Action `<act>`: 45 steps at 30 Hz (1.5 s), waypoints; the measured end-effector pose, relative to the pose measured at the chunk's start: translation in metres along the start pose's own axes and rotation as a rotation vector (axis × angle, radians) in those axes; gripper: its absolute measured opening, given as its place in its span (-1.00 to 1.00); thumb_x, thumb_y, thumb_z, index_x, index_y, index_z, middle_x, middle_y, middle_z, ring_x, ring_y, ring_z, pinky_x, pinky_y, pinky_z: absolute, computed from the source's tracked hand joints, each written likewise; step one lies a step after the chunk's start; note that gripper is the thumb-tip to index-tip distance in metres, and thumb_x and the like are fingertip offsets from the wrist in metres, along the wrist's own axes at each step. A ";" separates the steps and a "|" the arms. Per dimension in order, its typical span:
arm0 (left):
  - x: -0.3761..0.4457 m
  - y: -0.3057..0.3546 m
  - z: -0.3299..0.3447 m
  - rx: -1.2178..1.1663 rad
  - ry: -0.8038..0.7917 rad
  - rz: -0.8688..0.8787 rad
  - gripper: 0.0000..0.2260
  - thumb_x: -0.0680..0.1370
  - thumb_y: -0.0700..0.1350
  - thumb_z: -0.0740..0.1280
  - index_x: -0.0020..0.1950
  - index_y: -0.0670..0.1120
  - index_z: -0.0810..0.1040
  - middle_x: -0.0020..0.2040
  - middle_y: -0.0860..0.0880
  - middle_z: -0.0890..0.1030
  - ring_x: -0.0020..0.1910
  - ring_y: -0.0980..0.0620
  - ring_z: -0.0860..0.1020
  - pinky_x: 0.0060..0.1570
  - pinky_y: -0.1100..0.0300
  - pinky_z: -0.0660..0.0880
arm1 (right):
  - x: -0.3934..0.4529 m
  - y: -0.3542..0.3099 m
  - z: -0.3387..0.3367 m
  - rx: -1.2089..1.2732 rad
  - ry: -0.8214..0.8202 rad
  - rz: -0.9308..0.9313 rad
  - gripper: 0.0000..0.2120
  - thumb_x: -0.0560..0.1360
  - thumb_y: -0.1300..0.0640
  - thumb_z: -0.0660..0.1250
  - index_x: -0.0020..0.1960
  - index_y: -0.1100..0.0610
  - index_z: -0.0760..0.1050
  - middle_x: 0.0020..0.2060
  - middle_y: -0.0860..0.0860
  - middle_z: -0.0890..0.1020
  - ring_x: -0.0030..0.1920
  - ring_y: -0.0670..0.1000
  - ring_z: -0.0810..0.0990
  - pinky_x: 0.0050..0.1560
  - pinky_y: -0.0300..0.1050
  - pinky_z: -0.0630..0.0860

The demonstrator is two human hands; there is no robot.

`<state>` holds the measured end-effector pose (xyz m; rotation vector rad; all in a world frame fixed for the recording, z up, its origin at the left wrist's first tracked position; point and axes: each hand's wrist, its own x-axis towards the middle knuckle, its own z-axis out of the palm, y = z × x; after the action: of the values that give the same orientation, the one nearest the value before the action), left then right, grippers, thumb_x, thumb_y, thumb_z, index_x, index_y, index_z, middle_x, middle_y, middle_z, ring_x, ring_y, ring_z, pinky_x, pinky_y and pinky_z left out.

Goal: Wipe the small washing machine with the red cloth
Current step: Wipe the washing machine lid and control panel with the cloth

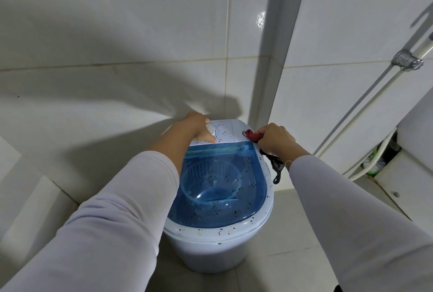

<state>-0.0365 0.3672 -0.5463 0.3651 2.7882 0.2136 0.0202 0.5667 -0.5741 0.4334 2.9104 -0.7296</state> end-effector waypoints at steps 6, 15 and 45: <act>-0.014 -0.007 0.015 -0.153 0.095 0.047 -0.39 0.46 0.09 0.42 0.38 -0.17 0.32 0.37 -0.16 0.43 0.30 -0.18 0.42 0.22 0.01 0.37 | -0.013 0.007 0.000 -0.017 -0.021 0.007 -0.62 0.49 -0.21 0.26 -0.02 0.08 0.62 -0.12 0.07 0.63 -0.19 0.11 0.55 -0.34 -0.16 0.36; -0.035 -0.014 0.028 -0.169 0.099 0.083 -0.08 0.39 0.20 0.46 0.56 -0.10 0.05 0.55 -0.09 0.18 0.51 -0.13 0.20 0.45 -0.13 0.15 | -0.031 0.011 0.001 -0.037 -0.024 0.017 -0.56 0.47 -0.27 0.23 0.00 0.07 0.62 -0.12 0.08 0.63 -0.18 0.12 0.56 -0.22 -0.08 0.44; -0.050 0.009 0.045 -0.051 0.061 0.051 -0.06 0.37 0.16 0.49 0.54 -0.15 0.03 0.58 -0.08 0.04 0.57 -0.09 -0.13 0.44 -0.32 -0.09 | -0.084 0.031 -0.001 -0.013 -0.120 0.014 -0.59 0.44 -0.22 0.33 -0.04 0.12 0.64 -0.14 0.12 0.68 -0.25 0.11 0.56 -0.17 -0.05 0.53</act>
<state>0.0267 0.3669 -0.5725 0.4245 2.8291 0.3114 0.1097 0.5721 -0.5725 0.3939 2.7961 -0.7082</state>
